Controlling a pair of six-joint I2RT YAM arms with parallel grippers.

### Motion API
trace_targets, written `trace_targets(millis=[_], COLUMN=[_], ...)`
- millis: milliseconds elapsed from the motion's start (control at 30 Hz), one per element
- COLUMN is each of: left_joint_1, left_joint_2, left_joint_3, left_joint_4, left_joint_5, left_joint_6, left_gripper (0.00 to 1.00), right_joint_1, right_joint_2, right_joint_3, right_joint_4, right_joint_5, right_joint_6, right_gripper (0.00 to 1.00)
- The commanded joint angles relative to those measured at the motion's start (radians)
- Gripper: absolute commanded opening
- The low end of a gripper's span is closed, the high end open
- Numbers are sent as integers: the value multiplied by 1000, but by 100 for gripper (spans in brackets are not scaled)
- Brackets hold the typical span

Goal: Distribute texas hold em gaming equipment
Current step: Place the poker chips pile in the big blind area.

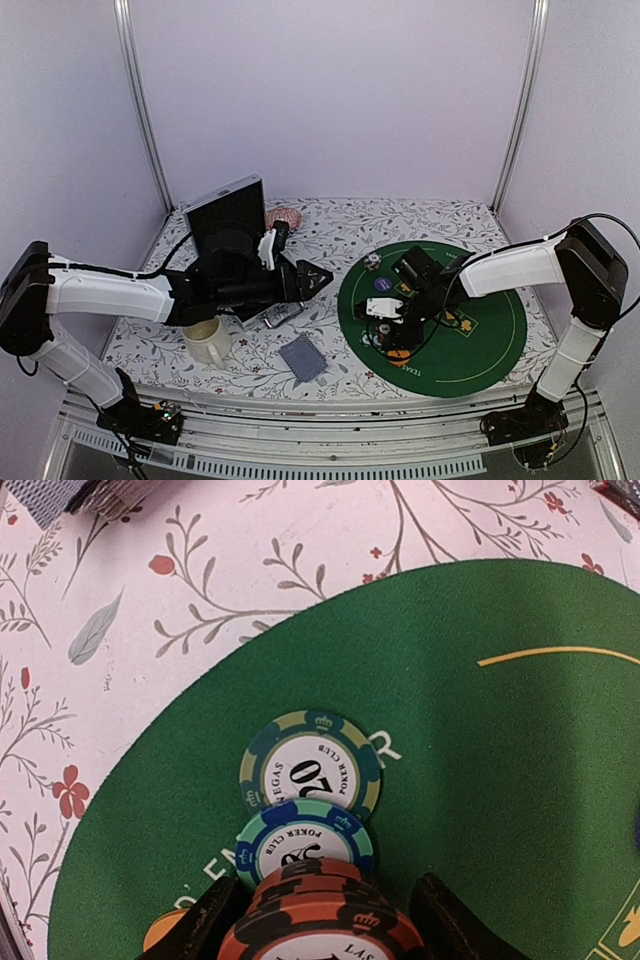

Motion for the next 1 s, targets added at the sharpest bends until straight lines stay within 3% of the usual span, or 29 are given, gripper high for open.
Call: trace_targets(millis=[0,267,533,967], left_joint_1=[14,17,22,27], left_joint_2=[8,7,9,7], left_joint_3=[-18,-21,-23,-24], left_joint_4=[-5,-5,-2,-3], left_joint_5=[12,14,18,18], left_joint_6=[1,0,2,1], left_gripper=[98,98,98,98], right_joint_1=[4,3,6,50], right_joint_2=[10,45,68,100], right_joint_3=[21,30,56,114], right_joint_4=[-5,-10,-53,-56], right_joint_5=[28,44,19,-28], right_joint_6=[-6,-5,-6,-4], right_gripper=[61,58,39,31])
